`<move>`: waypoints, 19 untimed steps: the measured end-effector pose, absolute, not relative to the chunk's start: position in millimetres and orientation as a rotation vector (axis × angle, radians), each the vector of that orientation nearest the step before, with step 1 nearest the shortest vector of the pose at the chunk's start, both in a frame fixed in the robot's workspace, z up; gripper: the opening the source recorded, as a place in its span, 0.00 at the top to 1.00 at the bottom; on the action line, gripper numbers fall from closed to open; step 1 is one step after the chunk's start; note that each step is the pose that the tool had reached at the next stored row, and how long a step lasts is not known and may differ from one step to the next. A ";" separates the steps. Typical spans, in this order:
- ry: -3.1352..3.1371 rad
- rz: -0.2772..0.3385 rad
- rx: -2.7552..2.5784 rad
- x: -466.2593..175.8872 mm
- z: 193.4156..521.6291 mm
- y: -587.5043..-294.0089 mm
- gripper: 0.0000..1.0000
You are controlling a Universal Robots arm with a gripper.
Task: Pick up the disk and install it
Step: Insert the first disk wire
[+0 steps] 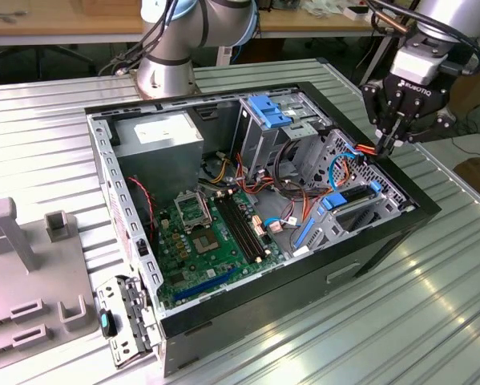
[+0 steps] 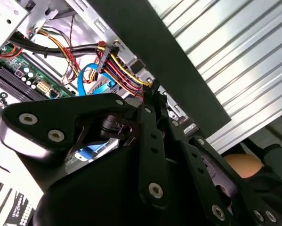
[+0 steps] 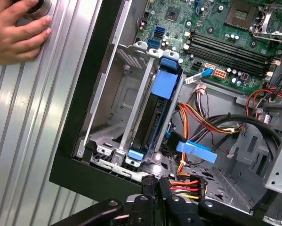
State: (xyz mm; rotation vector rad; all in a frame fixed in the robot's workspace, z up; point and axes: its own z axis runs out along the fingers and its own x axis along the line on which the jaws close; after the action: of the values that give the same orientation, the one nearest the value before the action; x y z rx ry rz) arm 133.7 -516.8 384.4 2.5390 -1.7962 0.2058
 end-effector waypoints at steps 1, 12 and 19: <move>-1.797 0.206 2.539 129.0 384.4 -516.8 0.84; -1.958 0.199 2.404 120.5 383.8 -516.8 0.84; -2.131 0.191 2.238 120.4 383.0 -516.8 0.84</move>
State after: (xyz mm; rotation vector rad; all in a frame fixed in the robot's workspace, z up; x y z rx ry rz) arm 120.4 -516.8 383.0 2.2377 -2.1308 0.1907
